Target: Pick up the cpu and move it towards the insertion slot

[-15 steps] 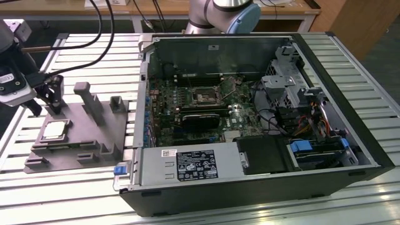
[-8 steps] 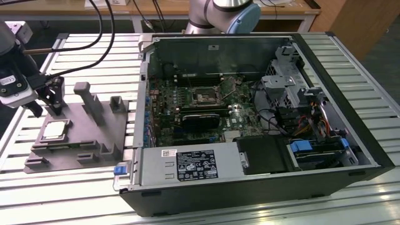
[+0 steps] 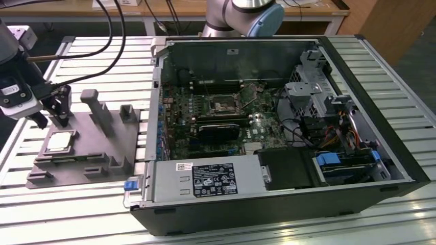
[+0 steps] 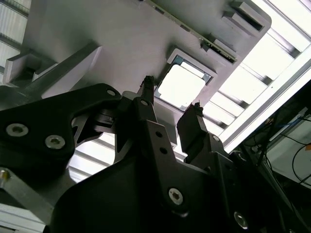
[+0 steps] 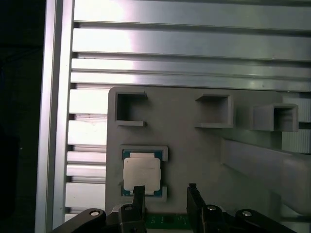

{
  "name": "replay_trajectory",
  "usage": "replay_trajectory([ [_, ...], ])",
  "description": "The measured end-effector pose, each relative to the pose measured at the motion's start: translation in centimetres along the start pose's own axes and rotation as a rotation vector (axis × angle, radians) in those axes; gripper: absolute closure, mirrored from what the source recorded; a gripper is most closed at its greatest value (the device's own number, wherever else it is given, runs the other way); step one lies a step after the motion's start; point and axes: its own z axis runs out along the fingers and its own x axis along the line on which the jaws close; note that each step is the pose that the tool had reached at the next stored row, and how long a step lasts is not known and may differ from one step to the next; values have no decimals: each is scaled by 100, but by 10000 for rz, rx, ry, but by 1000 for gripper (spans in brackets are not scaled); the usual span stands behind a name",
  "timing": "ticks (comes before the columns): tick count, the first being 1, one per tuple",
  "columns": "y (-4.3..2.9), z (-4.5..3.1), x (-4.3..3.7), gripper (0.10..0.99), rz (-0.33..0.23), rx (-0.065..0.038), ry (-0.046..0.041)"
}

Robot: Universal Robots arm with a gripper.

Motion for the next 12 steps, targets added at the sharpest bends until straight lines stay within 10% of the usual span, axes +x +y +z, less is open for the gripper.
replay_trajectory([
  [12, -2, 74, 3, 612, 0, 0, 0],
])
